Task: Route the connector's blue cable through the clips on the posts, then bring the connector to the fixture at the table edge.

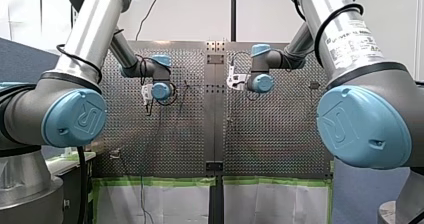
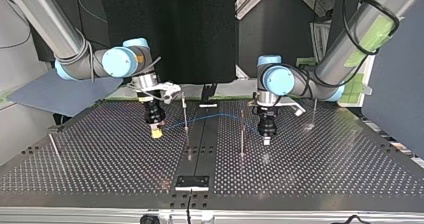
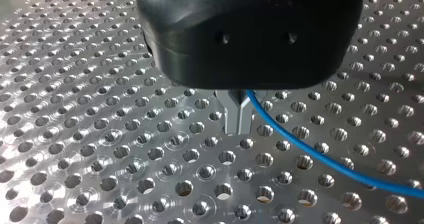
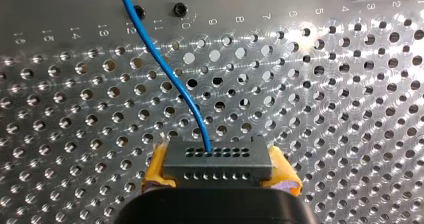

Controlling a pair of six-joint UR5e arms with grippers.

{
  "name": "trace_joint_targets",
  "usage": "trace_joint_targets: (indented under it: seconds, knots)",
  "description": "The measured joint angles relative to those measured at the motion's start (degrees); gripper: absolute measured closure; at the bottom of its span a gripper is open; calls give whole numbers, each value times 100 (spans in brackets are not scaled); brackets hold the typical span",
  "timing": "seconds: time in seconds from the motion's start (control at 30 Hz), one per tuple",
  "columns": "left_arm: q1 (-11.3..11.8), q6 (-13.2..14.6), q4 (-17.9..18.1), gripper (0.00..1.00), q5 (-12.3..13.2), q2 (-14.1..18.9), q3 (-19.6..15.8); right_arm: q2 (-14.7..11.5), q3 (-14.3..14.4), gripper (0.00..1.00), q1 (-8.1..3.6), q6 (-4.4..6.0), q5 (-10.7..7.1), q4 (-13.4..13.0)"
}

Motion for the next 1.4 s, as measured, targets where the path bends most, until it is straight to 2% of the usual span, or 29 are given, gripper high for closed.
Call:
trace_joint_targets:
  seconds: [0.3, 0.6, 0.9, 1.1, 1.4]
  knots:
    - [2, -6, -4, 100, -31, -10, 14, 177, -217, 100, -65, 6, -13, 42]
    - [5, -6, -8, 100, -27, -12, 15, 425, -545, 100, -75, 11, -243, 217]
    - [19, -4, 0, 100, 0, -12, 15, 545, -706, 100, -75, 15, -353, 283]
    - [40, -8, 5, 100, 6, -12, 15, 677, -847, 100, -74, 9, -376, 408]
    - [75, -13, 8, 100, 31, -12, 15, 736, -1007, 100, -75, 14, -379, 501]
